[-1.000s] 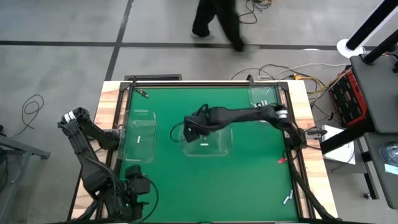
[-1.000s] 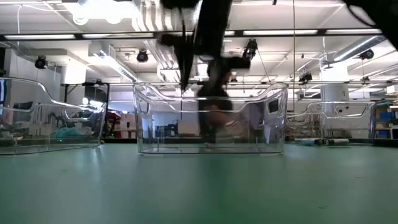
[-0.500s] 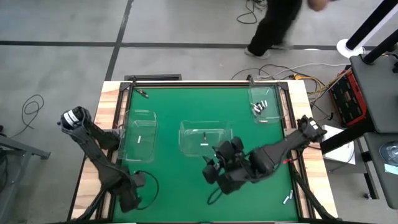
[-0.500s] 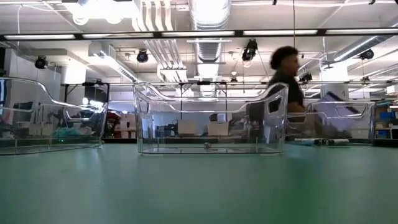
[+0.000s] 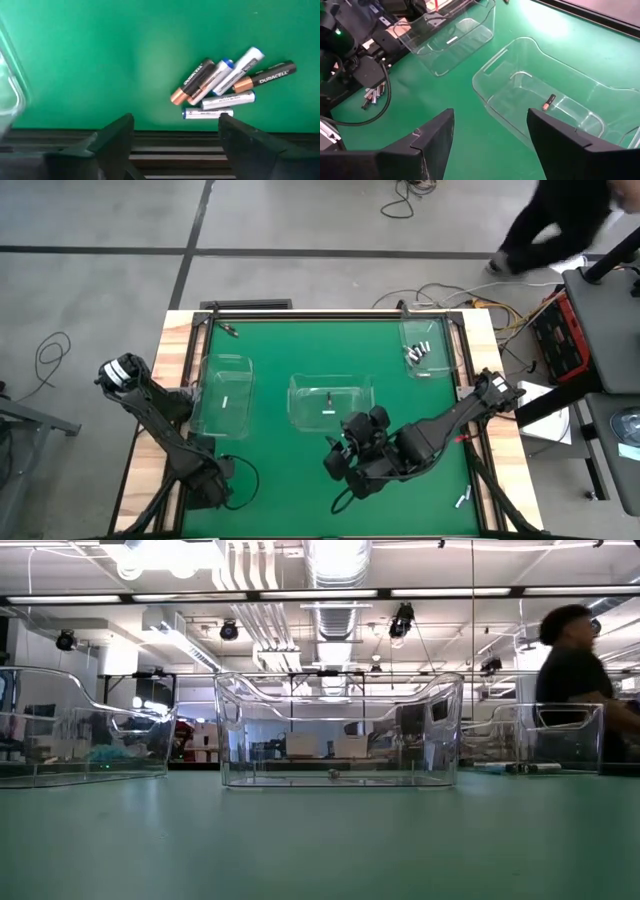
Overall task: Sort batteries
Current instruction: Put the black battery into the bottom right transparent bin
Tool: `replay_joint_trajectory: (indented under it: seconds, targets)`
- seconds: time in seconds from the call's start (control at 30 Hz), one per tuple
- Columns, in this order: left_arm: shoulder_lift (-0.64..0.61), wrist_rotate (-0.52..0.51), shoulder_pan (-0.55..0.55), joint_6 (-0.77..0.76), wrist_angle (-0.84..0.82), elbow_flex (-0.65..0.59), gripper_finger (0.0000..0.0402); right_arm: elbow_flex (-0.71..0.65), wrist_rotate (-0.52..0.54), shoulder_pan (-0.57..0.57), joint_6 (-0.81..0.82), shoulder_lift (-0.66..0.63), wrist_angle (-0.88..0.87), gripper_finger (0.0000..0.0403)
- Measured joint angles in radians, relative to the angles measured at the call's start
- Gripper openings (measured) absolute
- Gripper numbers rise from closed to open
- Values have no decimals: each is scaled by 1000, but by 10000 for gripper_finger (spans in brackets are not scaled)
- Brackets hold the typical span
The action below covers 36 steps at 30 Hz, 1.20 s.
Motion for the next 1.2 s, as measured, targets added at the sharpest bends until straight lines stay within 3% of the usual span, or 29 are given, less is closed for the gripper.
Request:
replay_joint_trajectory:
  seconds: [0.4,0.67,0.9,1.2]
  targets:
    - [3,-4,-6,71,84,30,96,0,3,-7,-18,-1,0,236]
    - [3,-9,-16,290,108,24,10,0,3,-7,-12,-1,0,237]
    - [3,-104,-16,296,109,18,9,0,3,-2,-7,-1,0,245]
    - [3,-110,-16,310,113,12,14,0,3,0,0,-1,0,231]
